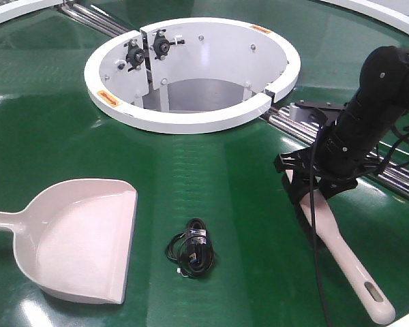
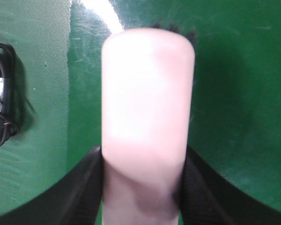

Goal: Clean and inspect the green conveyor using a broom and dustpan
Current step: 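Reach the left gripper toward the pink dustpan handle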

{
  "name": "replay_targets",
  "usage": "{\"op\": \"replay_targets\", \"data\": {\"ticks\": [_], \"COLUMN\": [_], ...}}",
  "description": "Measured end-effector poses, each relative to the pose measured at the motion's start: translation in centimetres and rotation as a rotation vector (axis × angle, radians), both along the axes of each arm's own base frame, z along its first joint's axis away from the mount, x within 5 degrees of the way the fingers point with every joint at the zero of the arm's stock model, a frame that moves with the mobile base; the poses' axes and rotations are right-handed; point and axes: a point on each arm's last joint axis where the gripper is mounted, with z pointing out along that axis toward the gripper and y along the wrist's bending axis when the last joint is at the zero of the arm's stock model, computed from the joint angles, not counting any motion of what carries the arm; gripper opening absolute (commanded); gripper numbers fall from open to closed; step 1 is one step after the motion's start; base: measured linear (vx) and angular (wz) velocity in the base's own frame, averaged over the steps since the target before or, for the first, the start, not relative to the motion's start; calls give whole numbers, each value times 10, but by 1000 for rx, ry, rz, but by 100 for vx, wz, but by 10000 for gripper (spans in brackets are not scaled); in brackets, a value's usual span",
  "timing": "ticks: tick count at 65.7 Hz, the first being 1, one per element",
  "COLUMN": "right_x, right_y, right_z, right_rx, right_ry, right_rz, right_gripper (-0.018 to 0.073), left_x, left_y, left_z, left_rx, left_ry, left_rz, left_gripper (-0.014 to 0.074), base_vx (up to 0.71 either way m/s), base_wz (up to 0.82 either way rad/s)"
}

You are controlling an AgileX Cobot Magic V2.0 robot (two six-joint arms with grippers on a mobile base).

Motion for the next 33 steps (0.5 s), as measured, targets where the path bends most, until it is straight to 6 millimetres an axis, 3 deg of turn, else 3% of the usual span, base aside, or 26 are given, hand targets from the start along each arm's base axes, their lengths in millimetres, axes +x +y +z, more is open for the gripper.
{"op": "replay_targets", "data": {"ticks": [18, 33], "right_x": [0, 0], "right_y": [0, 0], "right_z": [0, 0], "right_rx": [1, 1], "right_ry": [0, 0], "right_rz": [0, 0], "right_gripper": [-5, -5], "left_x": [0, 0], "left_y": [2, 5], "left_z": [0, -1], "left_rx": [569, 769], "left_ry": [-10, 6], "left_rz": [-213, -260], "left_gripper": [594, 594], "base_vx": [0, 0], "base_wz": [0, 0]}}
